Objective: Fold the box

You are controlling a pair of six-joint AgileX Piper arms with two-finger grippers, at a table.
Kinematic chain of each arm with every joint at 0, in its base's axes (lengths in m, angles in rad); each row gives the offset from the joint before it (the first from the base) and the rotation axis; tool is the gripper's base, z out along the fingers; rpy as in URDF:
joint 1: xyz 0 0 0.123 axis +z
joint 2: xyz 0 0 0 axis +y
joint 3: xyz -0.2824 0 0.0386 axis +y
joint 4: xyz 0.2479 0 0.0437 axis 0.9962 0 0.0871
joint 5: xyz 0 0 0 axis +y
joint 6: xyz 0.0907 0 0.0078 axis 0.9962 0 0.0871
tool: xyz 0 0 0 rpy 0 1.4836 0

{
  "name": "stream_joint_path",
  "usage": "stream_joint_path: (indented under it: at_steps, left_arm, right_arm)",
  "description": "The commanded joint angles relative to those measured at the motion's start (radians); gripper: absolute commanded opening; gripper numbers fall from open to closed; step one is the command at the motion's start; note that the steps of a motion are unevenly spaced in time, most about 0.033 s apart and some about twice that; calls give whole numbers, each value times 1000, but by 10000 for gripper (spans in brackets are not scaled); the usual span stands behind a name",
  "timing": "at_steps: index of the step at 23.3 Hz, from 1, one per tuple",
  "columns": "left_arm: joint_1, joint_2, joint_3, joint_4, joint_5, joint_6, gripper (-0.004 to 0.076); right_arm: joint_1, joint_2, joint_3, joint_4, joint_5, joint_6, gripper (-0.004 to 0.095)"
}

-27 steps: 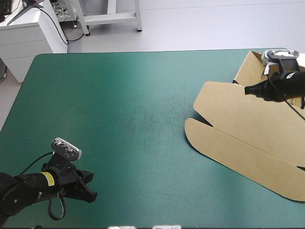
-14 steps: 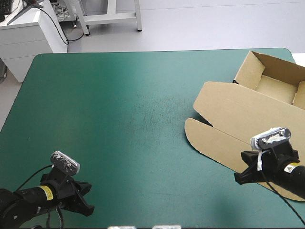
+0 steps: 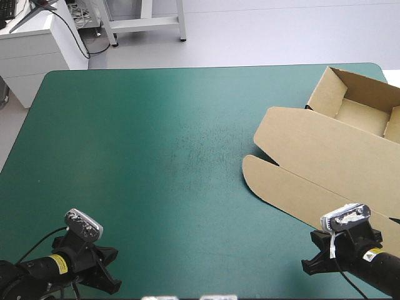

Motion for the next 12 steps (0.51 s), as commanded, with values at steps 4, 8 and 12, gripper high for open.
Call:
stream_joint_path:
  at_steps: [4,8,12]
  left_arm:
    - [-1,3,2,-17,-68,31,-8]
    - [-1,3,31,-17,-170,38,-8]
    - [-1,3,46,-26,-206,38,-8]
  right_arm:
    - [2,-90,24,51,-85,-3,-13]
    - [87,-109,30,51,-86,1,-13]
    - [176,-113,30,50,-86,1,-13]
